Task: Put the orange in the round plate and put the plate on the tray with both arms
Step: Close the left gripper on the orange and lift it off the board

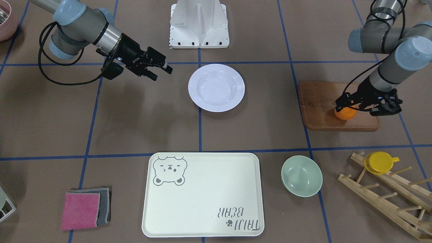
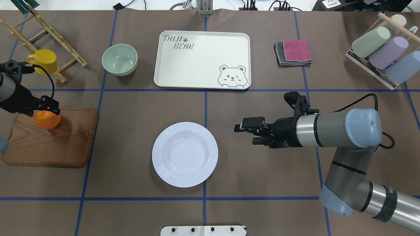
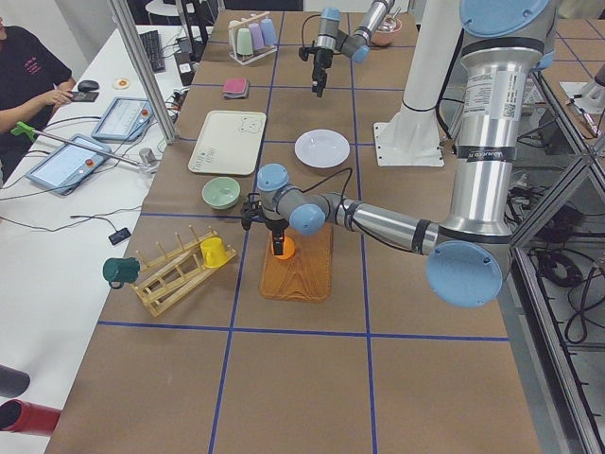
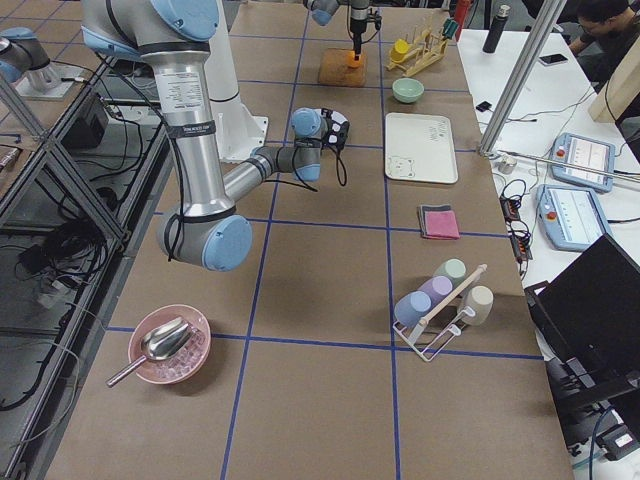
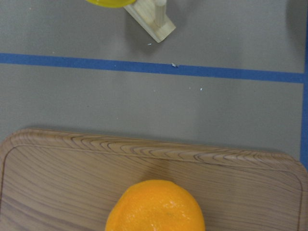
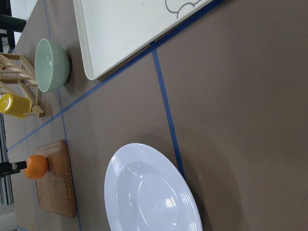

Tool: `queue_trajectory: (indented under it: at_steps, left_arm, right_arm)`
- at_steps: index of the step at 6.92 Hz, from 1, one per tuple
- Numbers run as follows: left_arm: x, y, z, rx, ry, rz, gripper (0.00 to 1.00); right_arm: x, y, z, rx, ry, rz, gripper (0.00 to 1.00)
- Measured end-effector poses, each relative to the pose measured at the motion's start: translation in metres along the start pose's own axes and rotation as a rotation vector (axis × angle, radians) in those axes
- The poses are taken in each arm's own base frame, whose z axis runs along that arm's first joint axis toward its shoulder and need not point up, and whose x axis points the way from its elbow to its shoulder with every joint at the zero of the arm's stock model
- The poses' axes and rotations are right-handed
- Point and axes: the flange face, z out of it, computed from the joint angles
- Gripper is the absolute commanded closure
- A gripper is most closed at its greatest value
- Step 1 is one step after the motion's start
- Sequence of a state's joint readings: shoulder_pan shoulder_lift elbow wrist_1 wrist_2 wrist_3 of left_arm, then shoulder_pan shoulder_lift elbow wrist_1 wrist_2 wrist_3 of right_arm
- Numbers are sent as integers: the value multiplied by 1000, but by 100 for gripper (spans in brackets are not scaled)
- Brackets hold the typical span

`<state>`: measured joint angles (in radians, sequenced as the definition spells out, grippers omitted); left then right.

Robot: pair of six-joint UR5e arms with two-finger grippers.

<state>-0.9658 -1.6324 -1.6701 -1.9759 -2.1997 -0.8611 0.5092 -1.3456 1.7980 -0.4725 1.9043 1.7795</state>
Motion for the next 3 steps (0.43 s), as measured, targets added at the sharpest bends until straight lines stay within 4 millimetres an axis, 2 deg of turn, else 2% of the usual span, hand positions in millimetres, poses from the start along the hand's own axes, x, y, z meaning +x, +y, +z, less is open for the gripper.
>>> queue_trajectory:
  at_steps: [2, 3]
  left_arm:
    - [-3, -6, 12, -7, -6, -5, 5]
    - [-3, -6, 16, -11, -7, -3, 15]
  right_arm:
    - [2, 7, 5, 10, -2, -1, 0]
    - [2, 10, 8, 13, -3, -2, 0]
